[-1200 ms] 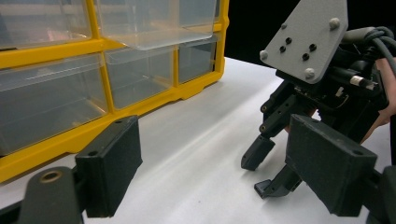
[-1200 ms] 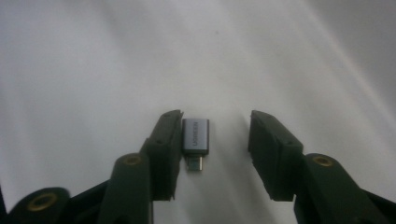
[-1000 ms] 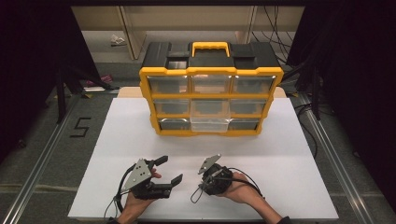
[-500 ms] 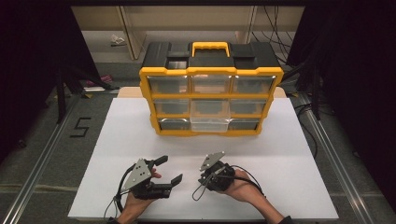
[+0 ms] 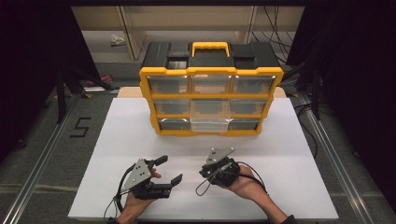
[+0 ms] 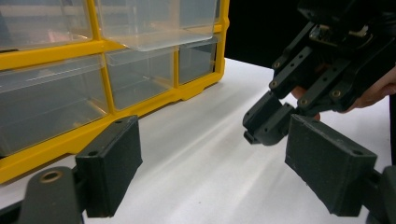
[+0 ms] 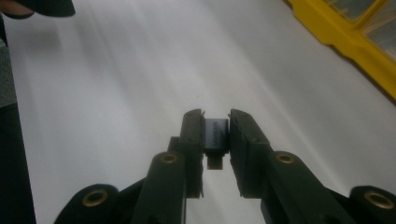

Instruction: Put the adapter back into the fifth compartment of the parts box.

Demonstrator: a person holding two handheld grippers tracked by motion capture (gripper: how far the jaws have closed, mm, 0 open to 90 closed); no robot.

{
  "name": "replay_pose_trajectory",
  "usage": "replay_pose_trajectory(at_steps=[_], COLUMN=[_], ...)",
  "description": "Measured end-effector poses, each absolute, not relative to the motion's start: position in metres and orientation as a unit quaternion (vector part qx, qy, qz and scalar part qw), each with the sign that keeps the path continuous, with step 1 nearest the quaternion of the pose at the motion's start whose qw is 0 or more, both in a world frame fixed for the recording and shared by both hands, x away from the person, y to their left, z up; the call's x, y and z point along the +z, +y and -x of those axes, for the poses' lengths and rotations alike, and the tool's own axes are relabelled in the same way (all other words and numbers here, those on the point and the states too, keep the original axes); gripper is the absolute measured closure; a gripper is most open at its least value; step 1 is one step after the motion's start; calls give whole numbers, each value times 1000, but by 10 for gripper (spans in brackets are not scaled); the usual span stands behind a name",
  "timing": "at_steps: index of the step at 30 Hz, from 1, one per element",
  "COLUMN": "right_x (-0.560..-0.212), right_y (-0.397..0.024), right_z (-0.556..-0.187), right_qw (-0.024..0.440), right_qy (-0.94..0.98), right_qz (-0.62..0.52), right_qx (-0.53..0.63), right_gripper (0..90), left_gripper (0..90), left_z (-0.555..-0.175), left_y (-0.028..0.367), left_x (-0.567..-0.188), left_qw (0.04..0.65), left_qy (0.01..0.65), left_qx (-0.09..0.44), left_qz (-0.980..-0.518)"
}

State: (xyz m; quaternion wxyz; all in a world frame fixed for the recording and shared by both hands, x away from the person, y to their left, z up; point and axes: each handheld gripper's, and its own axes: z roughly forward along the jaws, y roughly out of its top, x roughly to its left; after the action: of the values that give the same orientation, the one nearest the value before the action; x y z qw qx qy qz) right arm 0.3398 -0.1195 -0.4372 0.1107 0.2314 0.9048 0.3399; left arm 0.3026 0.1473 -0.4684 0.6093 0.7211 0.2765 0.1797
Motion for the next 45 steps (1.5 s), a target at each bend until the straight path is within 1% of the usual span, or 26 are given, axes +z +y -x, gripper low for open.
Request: replay_pose_trajectory(at_steps=[12,15,16,31,45], right_x=[-415,-409,-402,-377,-371], right_y=[-134,-137,-143,-164,-169], right_z=[-342,-342,-343,-348,-352], right_qw=[143,157,167,190,194], right_qy=[878,870,859,821,812], right_qz=[-242,-243,-249,-274,-282], right_qx=[387,400,415,463,473], right_gripper=[762,762,763,763,763], left_gripper=[180,180,180,180,180], left_z=[-303,-303,-303,-303,-304], left_y=[148,148,148,148,148], left_x=[-468,-468,-468,-468,-469], left_qw=[610,610,611,610,610], left_qy=[278,279,279,281,280], left_qx=[180,181,181,181,181], left_qz=[-720,-719,-719,-719,-719])
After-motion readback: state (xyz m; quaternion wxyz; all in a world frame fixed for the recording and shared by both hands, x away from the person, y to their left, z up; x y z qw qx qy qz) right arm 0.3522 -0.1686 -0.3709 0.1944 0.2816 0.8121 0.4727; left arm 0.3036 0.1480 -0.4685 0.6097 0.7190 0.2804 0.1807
